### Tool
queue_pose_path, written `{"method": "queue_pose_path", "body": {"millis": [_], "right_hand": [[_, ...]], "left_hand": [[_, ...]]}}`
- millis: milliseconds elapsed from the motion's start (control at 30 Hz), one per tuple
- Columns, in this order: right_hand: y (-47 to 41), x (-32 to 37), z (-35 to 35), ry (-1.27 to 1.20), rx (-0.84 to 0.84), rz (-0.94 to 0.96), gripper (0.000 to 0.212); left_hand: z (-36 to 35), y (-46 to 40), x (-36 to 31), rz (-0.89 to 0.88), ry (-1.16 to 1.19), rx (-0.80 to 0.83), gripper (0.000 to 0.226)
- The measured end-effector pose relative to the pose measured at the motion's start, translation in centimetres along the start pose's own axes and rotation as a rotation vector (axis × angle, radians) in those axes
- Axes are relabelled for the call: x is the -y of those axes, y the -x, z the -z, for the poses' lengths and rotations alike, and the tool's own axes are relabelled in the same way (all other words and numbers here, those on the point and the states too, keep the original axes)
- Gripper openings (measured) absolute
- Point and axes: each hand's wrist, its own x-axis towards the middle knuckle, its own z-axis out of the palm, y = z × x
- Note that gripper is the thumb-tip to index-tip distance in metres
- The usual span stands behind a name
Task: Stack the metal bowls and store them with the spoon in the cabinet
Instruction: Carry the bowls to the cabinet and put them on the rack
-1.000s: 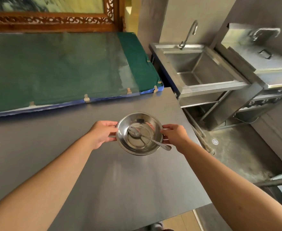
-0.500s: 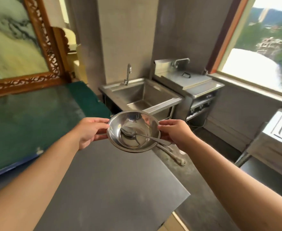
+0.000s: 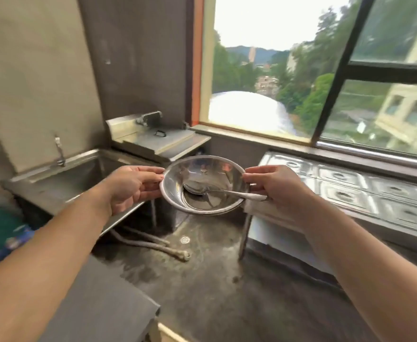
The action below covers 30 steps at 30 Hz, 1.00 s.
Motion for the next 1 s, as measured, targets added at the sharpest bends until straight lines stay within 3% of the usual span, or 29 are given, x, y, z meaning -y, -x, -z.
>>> {"method": "queue_pose_path", "body": {"millis": [333,500,567,800,1000], "right_hand": [[6.0,-0.5,26.4,-0.057,-0.475,-0.025,0.013],[9.6,-3.0,37.7,-0.074,-0.748,-0.038,0.013],[10.7,-3.6,39.3,-0.098,-0.792,-0.058,0.011],[12.8,-5.1,51.4,-0.061,-1.144,-0.1,0.013],[12.1,-4.6,58.9,-0.086,-1.383,-0.117,0.007]], "left_hand": [[-29.6,-7.4,-1.2,0.001,-0.048,0.466,0.025],[-44.8,-10.2,0.0,0.086,-0.055,0.751,0.033],[-47.6,-10.9,0.5,0.089,-0.033,0.798,0.033],[-67.9,-15.6,3.4,0.185,-0.061,1.147,0.034],[-82.0,-18.3,2.6,0.217,-0.096,1.345,0.028]]}}
